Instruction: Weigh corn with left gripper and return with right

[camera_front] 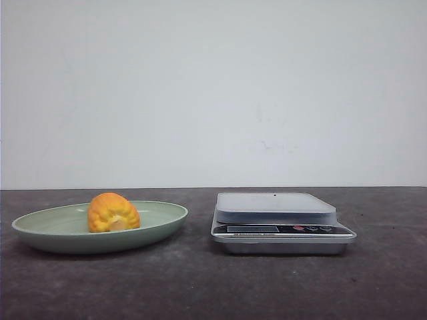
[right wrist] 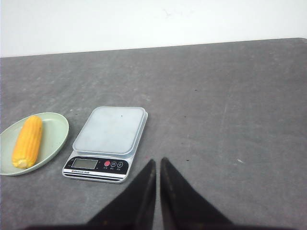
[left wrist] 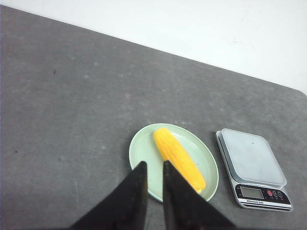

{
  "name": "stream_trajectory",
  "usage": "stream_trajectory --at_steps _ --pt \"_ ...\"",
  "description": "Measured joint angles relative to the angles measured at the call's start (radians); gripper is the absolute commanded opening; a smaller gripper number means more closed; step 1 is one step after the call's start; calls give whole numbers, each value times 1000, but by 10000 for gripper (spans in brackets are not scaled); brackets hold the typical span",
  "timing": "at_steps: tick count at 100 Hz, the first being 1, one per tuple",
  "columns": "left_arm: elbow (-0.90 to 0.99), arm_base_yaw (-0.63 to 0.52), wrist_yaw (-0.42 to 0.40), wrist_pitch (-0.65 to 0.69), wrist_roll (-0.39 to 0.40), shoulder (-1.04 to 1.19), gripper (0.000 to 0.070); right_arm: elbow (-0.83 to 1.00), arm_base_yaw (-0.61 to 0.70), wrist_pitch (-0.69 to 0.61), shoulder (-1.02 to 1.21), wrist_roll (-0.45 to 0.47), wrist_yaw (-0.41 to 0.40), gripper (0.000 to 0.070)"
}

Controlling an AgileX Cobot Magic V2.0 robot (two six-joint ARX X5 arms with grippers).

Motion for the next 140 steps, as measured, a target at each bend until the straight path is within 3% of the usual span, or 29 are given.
stream_trajectory --at_steps 9,20,40,54,72,140 --pt "-16 60 -18 50 57 -2 12 0 0 0 0 0 0 9" --pt "-113 162 -13 213 137 -27 12 0 0 0 0 0 0 9" --pt "-419 332 97 537 248 -112 12 0 0 0 0 0 0 9" --pt "-646 396 137 729 275 -175 12 0 0 0 0 0 0 9" --pt "-853 400 182 932 281 -245 12 0 0 0 0 0 0 9" --pt "-903 397 211 830 281 -245 12 0 0 2 -1 0 0 9"
